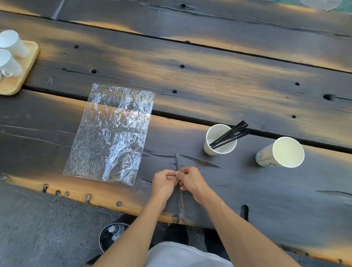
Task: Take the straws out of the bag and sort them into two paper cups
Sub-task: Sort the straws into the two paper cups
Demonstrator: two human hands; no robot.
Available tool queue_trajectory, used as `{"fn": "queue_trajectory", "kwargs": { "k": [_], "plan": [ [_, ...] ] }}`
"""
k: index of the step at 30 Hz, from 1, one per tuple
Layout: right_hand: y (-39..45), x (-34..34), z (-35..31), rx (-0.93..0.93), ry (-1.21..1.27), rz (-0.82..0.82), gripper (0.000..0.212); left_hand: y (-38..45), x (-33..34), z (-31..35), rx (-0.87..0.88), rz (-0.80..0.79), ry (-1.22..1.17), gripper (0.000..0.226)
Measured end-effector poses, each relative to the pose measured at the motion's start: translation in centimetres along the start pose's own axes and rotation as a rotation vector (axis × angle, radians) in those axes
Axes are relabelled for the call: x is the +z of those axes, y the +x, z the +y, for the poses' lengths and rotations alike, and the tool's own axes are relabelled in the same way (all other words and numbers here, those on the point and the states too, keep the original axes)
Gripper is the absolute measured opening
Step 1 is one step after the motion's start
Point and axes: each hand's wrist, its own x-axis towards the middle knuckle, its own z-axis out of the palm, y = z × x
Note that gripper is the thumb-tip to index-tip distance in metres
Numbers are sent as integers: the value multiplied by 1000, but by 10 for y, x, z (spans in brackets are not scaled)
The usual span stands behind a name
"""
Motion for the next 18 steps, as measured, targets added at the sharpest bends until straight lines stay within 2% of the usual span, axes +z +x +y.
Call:
{"fn": "queue_trajectory", "kwargs": {
  "k": [2, 6, 10, 13, 15, 18],
  "plan": [
    [-6, 0, 4, -18, 16, -17, 12, -4, -1, -3, 37, -15, -30, 8],
    [-20, -3, 14, -71, 104, 5, 14, -14, -6, -8, 73, -86, -63, 6],
    [-35, -13, 19, -106, 262, 17, 16, -23, -9, -10, 96, -187, -46, 5],
    [-47, -23, 23, -112, 303, -12, 11, -29, -8, -8, 180, -183, 21, 3],
    [-54, -34, 27, -109, 316, 16, 3, -31, -4, -6, 242, -128, 110, 13],
    [-66, -58, 35, -112, 357, 127, 14, -31, 5, -3, 302, -38, 282, 41]
  ]
}}
